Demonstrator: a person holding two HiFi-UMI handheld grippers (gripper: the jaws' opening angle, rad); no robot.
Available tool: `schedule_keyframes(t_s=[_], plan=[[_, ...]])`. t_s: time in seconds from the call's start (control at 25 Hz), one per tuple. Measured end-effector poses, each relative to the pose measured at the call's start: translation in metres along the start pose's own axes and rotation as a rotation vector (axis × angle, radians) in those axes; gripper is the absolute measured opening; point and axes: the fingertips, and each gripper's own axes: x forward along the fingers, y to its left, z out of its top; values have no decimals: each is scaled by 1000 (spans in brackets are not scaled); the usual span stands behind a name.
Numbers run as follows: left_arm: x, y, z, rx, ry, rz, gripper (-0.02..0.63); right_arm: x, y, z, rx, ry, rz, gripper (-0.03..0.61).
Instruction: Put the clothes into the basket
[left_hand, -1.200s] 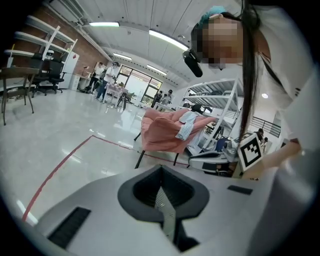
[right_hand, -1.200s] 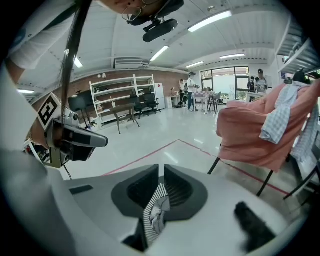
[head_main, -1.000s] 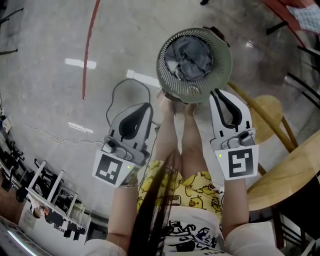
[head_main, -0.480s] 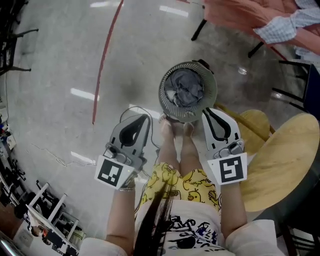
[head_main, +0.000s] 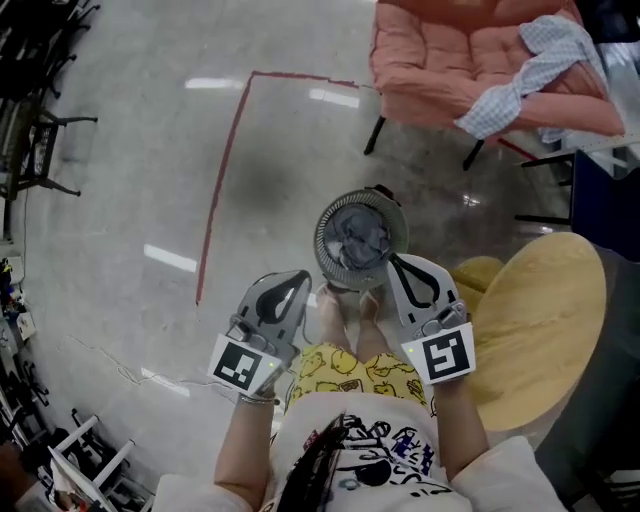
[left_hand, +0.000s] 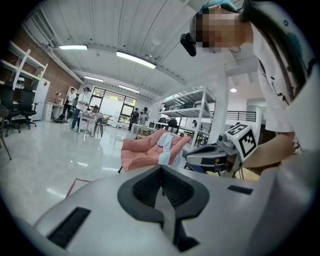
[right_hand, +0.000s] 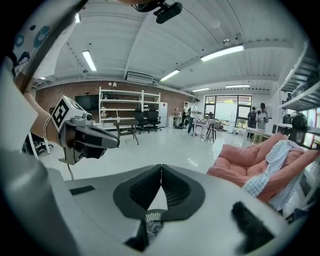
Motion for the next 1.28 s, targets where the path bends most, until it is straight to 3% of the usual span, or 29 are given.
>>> schedule_keyframes(t_s=[0.2, 0.6, 1.28], plan=[[-7, -20, 27, 33, -26, -46, 14, -22, 4, 36, 51, -101, 20, 28], [-39, -43, 80, 89, -64, -102, 14, -66, 15, 94, 5, -163, -17, 28], [-66, -77, 153, 216, -166, -106, 14, -140, -5, 158, -27, -283, -106, 28]])
